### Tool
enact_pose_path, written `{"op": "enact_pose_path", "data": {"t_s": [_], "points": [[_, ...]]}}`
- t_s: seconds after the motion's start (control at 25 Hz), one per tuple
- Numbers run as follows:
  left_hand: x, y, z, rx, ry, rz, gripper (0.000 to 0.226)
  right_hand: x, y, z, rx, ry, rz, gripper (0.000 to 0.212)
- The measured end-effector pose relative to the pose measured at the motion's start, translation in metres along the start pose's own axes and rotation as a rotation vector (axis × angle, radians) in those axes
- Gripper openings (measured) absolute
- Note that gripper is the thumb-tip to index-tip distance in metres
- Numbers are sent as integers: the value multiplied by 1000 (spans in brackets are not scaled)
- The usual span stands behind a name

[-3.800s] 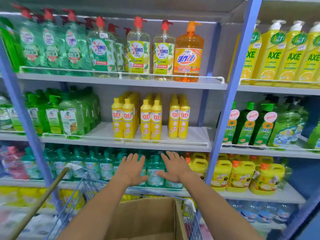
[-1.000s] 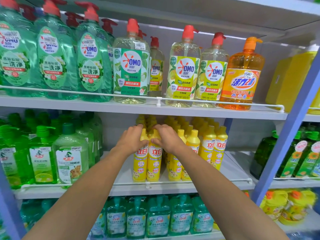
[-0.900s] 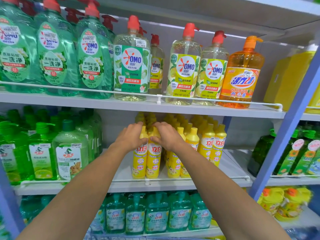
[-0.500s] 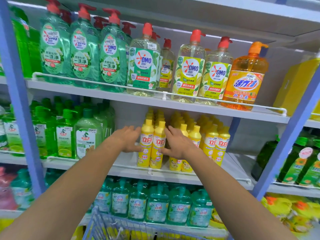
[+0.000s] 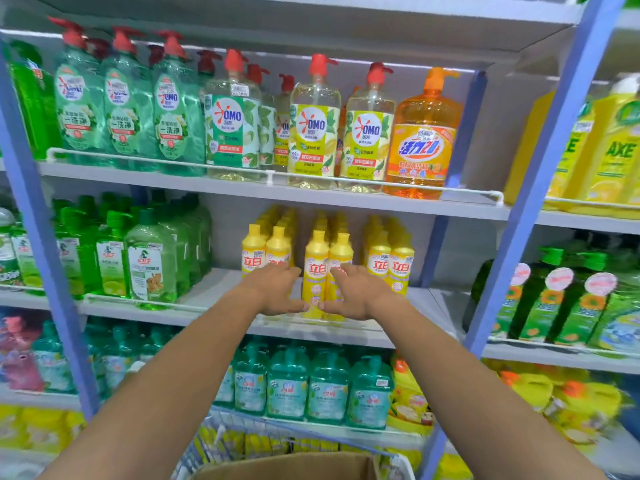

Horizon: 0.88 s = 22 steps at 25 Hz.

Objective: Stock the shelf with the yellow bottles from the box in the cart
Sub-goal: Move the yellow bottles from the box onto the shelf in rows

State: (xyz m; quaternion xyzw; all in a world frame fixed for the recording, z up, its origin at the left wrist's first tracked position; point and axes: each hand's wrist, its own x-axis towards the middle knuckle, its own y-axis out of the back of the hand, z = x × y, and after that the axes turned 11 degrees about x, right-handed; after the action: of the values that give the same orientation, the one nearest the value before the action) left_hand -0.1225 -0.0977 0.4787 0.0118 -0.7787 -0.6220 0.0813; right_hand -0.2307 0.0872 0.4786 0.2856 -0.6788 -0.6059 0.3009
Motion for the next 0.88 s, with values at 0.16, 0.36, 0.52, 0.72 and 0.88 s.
{"op": "enact_pose_path", "data": {"t_s": [0.16, 0.36, 0.52, 0.72, 0.88], "points": [[32, 26, 9, 9, -19, 58, 80, 10, 32, 27, 24, -38, 71, 88], [78, 41, 8, 20, -19, 87, 81, 39, 54, 41, 16, -70, 109, 85], [110, 35, 0, 3, -12, 65, 76, 66, 52, 41, 12, -73, 108, 81], [141, 21, -5, -108, 18, 83, 75, 97, 41, 42, 136, -74, 174, 63], [149, 11, -7, -162, 65, 151, 71, 107, 35, 51, 288, -99, 287, 55]]}}
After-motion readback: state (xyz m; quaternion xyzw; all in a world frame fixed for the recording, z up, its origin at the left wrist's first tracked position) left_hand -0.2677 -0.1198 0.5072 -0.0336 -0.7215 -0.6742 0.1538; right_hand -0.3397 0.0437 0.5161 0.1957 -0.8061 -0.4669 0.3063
